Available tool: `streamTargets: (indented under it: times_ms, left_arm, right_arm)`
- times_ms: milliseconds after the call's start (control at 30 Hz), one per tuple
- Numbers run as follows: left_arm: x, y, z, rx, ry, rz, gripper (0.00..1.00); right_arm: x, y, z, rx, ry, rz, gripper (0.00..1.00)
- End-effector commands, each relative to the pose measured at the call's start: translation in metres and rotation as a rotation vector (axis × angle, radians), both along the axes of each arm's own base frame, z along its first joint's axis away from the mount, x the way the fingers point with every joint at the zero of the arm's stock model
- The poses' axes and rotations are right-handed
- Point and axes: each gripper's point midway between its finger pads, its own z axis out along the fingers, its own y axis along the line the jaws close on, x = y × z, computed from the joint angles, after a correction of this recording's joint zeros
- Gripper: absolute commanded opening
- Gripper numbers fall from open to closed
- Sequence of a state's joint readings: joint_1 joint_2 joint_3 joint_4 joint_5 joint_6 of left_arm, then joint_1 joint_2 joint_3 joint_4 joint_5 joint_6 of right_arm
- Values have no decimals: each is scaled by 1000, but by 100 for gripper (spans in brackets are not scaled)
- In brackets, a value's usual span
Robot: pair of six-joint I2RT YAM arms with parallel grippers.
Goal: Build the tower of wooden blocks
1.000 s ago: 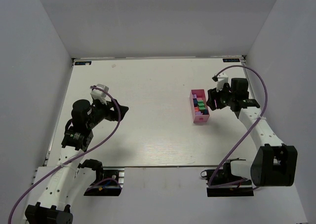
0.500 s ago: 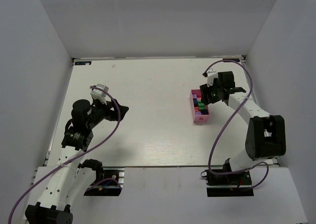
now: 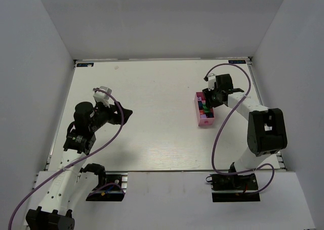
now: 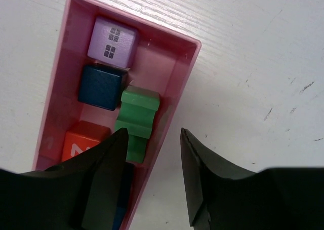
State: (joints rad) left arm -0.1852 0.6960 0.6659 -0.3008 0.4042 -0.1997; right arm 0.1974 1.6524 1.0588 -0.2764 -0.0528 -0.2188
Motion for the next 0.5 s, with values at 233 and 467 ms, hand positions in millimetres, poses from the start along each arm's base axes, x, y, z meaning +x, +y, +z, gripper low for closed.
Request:
streamTargets:
  times_ms: [233,467]
  left_arm:
    - [-4,-4,10,-23,-6,-21,87]
    - [-4,-4,10,-23,-6,-21,88]
  right_arm:
    - [27,3,10,-29,-56,-48,47]
    - [27,2,10,-39,-53,-54,36]
